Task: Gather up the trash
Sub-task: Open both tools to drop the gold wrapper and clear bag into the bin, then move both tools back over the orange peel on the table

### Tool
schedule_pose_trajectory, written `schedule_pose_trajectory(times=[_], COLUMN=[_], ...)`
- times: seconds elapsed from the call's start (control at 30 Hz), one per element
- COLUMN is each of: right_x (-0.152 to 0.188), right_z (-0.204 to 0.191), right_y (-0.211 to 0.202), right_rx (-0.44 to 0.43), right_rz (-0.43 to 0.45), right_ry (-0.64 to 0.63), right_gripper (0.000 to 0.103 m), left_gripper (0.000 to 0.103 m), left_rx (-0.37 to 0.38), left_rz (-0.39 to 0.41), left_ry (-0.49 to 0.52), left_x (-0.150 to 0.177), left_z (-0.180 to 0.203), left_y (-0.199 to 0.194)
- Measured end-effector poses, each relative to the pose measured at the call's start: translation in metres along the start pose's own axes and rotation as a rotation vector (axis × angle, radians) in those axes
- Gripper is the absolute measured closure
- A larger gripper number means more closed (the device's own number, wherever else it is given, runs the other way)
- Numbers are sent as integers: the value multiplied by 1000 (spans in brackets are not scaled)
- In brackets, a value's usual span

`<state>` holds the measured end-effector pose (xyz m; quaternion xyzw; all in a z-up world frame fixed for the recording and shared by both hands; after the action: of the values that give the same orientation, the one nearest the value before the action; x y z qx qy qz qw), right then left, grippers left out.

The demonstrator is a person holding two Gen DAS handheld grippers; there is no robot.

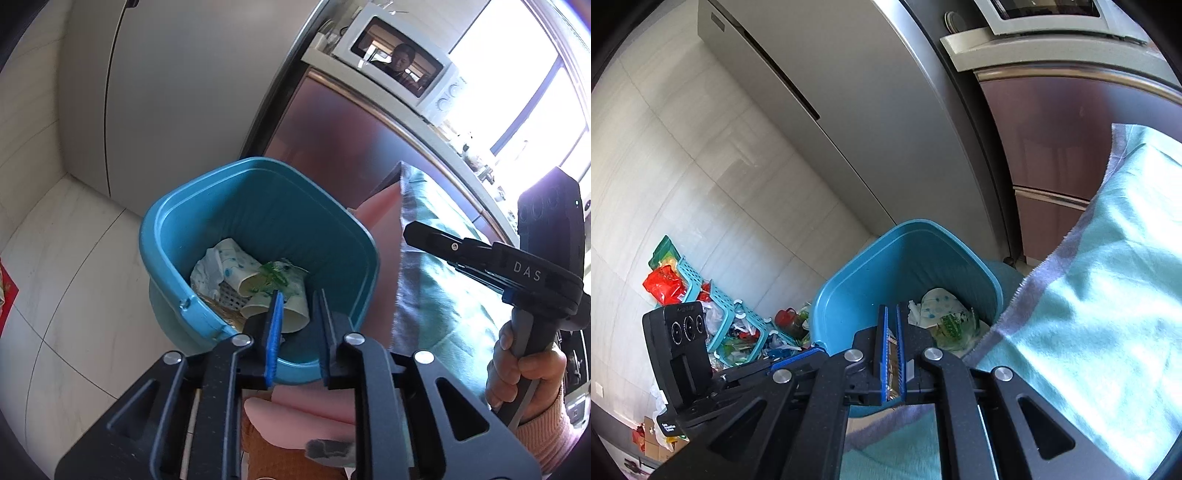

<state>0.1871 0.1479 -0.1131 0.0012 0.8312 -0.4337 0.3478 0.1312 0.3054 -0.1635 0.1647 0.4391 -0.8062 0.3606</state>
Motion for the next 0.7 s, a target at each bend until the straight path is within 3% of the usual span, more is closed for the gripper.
schedule_pose_trajectory(times=[0.37,0.7], right_x=[25,69], right_z=[35,136], right_y=[-87,-180], right_rx=[56,241], right_rz=[111,215], right_ry=[-13,157], right_gripper=[70,62], left_gripper=[51,45], left_rx=[120,274], left_rz=[25,-90], left_ry=[150,306], left_x=[7,42], left_z=[76,182], left_y=[-6,39])
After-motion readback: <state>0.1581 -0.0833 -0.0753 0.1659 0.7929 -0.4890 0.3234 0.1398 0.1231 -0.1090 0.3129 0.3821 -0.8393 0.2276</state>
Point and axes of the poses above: each gripper's, at about its wrist camera, not at the fingertips, and y roughly the way its jaws point, z to its right, x to its underside, the point moved 8 cm from there along y, roughly the way its jaws point, and after that the axes turned 11 degrees about x, right-handed, at the moved point
